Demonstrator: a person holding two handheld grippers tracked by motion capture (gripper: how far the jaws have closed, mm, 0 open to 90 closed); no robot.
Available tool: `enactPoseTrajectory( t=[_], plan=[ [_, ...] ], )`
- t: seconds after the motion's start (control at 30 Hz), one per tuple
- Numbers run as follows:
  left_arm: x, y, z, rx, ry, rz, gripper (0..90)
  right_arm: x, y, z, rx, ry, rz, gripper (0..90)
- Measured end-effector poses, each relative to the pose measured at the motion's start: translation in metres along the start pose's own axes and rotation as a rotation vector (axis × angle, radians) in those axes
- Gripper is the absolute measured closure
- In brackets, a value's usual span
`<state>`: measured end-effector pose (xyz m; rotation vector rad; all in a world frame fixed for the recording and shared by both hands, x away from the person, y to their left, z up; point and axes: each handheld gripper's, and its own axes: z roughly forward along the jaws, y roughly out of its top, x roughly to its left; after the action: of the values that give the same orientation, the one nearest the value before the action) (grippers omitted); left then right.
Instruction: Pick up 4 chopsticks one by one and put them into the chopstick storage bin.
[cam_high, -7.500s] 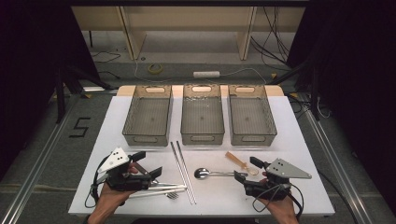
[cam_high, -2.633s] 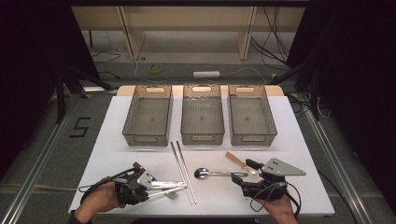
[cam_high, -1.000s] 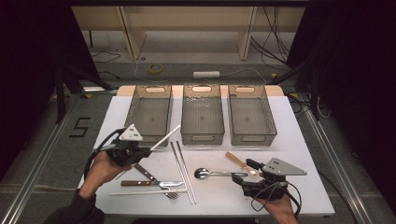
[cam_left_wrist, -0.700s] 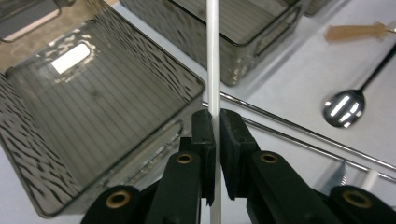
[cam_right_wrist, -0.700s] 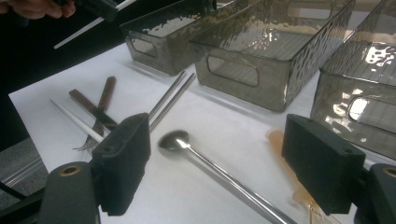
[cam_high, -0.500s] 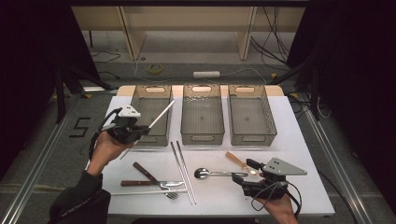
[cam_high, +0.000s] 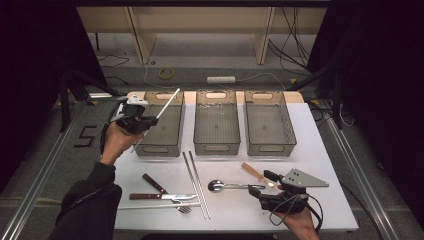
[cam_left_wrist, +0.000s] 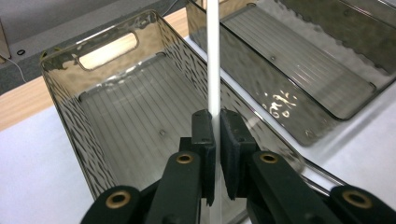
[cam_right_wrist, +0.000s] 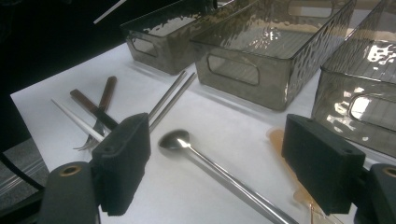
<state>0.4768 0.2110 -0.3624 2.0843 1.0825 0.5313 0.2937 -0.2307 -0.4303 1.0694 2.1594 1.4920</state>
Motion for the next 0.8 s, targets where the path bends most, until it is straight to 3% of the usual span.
enactPoseTrajectory(
  t=[0.13,0.5,0.63,0.8],
  plan=[
    [0.008,0.006,0.005,0.006,0.013,-0.006,84.2,0.0,0.0,0.0,0.001,0.003,0.001,24.8],
    [0.029,0.011,0.026,-0.012,0.032,-0.07,84.3,-0.001,0.0,0.001,0.002,0.013,0.01,24.8],
    [0.032,0.011,0.032,-0.001,0.05,-0.063,84.3,-0.002,0.0,0.001,0.0,0.015,0.011,24.8],
    [0.036,0.007,0.039,-0.01,0.052,-0.081,84.2,-0.001,0.0,0.001,0.0,0.017,0.009,24.9]
  ],
)
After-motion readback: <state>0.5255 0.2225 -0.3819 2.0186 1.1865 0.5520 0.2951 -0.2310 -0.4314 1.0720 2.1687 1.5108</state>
